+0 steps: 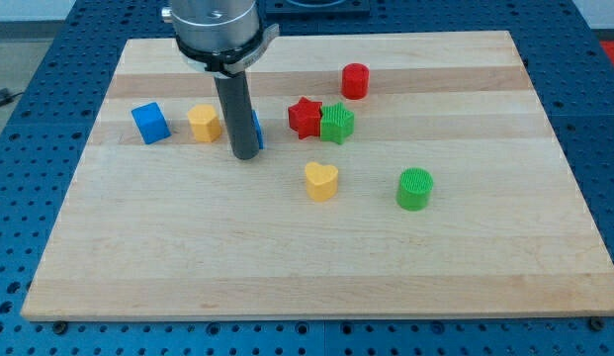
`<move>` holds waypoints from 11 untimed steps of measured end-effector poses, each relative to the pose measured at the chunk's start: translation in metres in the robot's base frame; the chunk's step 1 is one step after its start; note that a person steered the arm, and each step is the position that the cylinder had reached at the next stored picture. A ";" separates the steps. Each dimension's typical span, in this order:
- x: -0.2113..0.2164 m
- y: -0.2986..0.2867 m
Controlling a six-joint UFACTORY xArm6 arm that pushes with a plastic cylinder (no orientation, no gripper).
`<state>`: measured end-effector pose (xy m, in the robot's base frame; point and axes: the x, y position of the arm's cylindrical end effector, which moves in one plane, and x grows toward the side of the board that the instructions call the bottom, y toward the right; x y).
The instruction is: Push the yellow heart slightly to the bottom of the board
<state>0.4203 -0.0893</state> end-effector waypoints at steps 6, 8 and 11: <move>-0.016 0.195; -0.006 0.188; 0.016 0.075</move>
